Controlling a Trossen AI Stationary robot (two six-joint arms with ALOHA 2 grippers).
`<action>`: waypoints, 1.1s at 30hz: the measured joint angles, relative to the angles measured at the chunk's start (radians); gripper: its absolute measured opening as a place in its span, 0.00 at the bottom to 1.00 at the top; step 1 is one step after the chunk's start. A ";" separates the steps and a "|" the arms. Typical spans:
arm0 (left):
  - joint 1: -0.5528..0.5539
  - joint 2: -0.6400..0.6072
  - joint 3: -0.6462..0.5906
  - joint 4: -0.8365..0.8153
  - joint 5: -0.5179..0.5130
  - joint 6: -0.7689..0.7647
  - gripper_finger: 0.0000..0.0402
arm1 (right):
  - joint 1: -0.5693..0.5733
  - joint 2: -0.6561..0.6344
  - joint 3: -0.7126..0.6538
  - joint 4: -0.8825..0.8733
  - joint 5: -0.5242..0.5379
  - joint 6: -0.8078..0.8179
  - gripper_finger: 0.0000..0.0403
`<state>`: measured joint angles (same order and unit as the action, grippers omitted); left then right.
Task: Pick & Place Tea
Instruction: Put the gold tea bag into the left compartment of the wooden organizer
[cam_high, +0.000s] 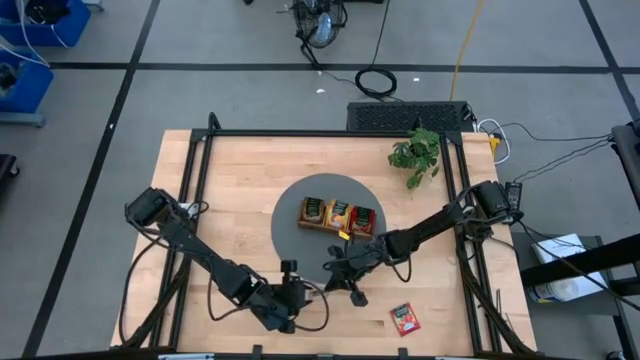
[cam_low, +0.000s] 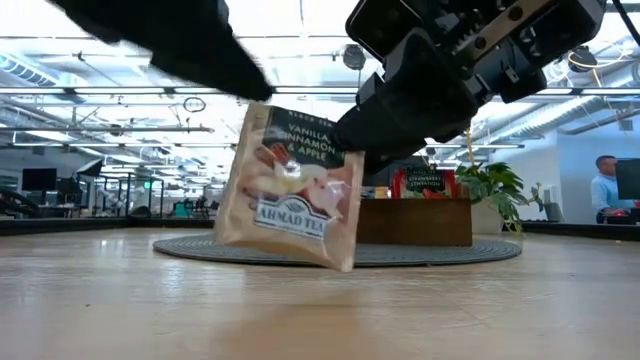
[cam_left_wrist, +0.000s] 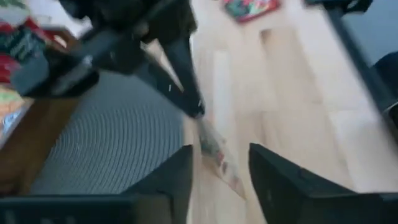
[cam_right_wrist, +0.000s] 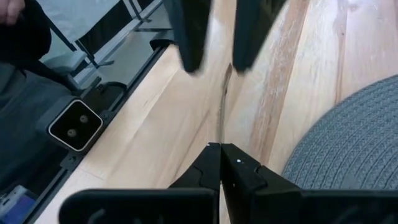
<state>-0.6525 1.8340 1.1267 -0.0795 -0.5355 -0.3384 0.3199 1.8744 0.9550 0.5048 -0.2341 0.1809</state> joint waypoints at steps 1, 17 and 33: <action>-0.003 -0.009 0.000 0.003 0.010 -0.003 0.42 | -0.001 0.000 0.000 -0.004 0.000 -0.005 0.00; -0.246 -0.029 -0.037 -0.048 -0.175 -0.286 0.56 | -0.203 -0.234 0.177 -0.510 0.174 -0.323 0.00; -0.320 -0.029 -0.037 -0.082 -0.305 -0.319 0.49 | -0.365 -0.190 0.237 -0.591 0.258 -0.484 0.00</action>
<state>-0.9724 1.8053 1.0893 -0.1617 -0.8406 -0.6571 -0.0454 1.6839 1.1918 -0.0863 0.0241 -0.3031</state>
